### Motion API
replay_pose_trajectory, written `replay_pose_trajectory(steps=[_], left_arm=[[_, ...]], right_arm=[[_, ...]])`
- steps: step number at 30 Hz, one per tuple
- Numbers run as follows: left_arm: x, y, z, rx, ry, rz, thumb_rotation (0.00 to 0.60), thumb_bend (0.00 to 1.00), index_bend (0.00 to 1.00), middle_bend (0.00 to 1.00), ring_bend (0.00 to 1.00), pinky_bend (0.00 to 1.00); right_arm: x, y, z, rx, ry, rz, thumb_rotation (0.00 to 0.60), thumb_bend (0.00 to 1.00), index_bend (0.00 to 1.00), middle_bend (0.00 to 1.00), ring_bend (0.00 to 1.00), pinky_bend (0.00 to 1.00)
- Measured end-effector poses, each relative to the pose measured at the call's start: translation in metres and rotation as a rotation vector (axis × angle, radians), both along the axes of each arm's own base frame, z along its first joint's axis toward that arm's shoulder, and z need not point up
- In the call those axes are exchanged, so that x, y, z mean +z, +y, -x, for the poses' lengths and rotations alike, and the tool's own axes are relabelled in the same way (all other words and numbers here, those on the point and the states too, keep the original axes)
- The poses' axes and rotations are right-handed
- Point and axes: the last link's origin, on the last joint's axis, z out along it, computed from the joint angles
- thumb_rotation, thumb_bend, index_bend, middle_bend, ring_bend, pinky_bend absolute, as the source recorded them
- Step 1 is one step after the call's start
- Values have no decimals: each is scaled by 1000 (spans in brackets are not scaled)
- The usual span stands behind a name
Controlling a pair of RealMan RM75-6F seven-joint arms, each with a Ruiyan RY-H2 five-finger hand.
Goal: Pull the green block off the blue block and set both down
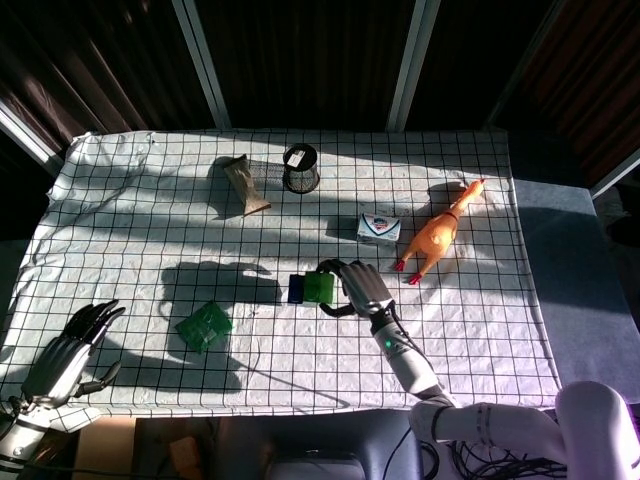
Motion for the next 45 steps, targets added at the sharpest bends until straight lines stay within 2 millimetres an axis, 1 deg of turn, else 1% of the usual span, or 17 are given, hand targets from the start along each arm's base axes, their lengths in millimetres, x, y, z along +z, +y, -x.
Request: replay_pose_trajectory(steps=[5,10,13,16,19,21,24,27,30,35,38,41,45], left_arm=[[1,10,1,-11,-189,52,600,388,0,0,0,0],[-8,24,1,-4,-472,135,600,365,0,11,0,0],[-18,35,-2,11,-661,206,600,350,0,11,0,6],[-29,47,-7,22,-839,289,600,335,0,11,0,10],[-43,61,-18,18,-982,376,600,321,0,11,0,6],[-55,72,-29,6,-1058,435,600,316,0,11,0,1],[-72,84,-46,-4,-1133,497,600,306,0,12,0,0],[-83,92,-57,3,-1188,535,600,299,0,17,0,0],[-93,97,-69,-1,-1215,563,600,295,0,19,0,0],[-105,101,-80,13,-1237,589,600,293,0,38,7,13],[-114,102,-86,28,-1242,601,600,292,0,72,54,55],[-122,104,-91,45,-1246,615,600,293,0,96,89,74],[-128,105,-96,49,-1240,618,600,293,1,116,96,87]], right_arm=[[38,5,-9,27,-86,17,600,300,948,656,613,353],[77,13,-18,38,-162,-4,600,300,948,656,614,354],[95,16,-26,33,-213,-39,600,300,948,656,614,354],[100,16,-35,14,-267,-89,600,299,948,656,614,354],[101,14,-45,3,-306,-132,600,299,948,656,615,355],[99,13,-53,4,-317,-160,600,299,948,656,615,357],[91,13,-64,4,-331,-203,600,300,948,656,615,357],[81,14,-74,0,-354,-238,600,300,948,656,615,357],[72,13,-84,1,-363,-258,600,300,948,657,616,358],[60,11,-98,5,-367,-266,600,300,948,657,622,358],[54,11,-103,6,-371,-252,600,300,948,656,622,358],[49,12,-106,7,-379,-232,600,300,948,656,622,358],[42,17,-111,19,-377,-220,600,300,948,656,622,358]])
